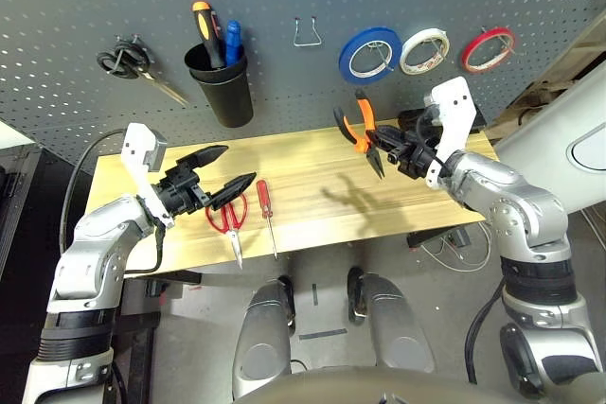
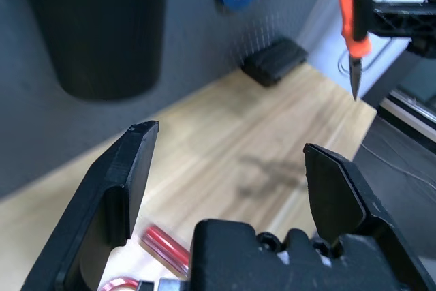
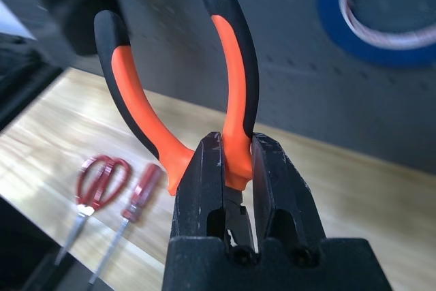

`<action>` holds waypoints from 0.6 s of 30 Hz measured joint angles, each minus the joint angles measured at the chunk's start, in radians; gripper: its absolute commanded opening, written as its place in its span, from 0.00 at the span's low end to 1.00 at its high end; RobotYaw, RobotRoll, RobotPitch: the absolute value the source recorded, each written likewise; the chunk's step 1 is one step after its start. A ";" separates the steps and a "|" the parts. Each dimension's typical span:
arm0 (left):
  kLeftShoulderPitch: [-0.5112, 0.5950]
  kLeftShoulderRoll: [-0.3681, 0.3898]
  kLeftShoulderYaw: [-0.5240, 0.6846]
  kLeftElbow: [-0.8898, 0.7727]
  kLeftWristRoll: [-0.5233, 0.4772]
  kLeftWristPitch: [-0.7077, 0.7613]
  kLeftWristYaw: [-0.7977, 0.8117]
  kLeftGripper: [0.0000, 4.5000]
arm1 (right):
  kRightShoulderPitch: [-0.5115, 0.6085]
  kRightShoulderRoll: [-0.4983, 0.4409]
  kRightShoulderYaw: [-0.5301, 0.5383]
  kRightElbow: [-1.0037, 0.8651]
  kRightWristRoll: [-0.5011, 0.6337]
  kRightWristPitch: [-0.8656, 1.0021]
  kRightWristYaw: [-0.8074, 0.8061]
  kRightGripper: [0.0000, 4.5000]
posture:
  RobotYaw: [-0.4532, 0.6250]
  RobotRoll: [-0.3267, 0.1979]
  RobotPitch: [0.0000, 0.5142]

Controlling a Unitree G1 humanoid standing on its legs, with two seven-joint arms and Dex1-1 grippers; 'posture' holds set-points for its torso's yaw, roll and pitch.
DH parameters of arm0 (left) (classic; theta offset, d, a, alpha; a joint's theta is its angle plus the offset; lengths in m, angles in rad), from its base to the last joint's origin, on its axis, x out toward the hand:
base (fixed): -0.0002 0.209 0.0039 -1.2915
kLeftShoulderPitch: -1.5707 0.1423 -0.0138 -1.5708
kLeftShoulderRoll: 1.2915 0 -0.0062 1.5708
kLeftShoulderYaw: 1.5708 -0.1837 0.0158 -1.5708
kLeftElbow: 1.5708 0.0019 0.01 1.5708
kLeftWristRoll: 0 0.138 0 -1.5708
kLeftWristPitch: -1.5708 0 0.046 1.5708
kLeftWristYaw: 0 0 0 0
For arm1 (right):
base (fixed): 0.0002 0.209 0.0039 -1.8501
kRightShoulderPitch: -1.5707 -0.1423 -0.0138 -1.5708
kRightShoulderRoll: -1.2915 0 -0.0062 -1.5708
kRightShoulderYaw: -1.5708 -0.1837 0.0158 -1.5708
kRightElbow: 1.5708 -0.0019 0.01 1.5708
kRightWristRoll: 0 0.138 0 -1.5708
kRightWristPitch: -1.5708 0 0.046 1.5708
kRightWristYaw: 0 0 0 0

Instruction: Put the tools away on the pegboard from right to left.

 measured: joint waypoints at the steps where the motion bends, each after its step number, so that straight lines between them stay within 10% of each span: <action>1: -0.003 0.006 0.012 0.008 -0.004 -0.002 -0.002 1.00 | -0.010 -0.002 0.000 0.001 0.005 -0.006 0.006 0.08 | 0.42 0.62 0.14; 18: -0.034 0.074 0.132 0.026 -0.098 0.011 -0.036 1.00 | -0.202 -0.022 -0.075 0.058 0.102 -0.089 0.050 0.08 | 0.44 0.62 0.14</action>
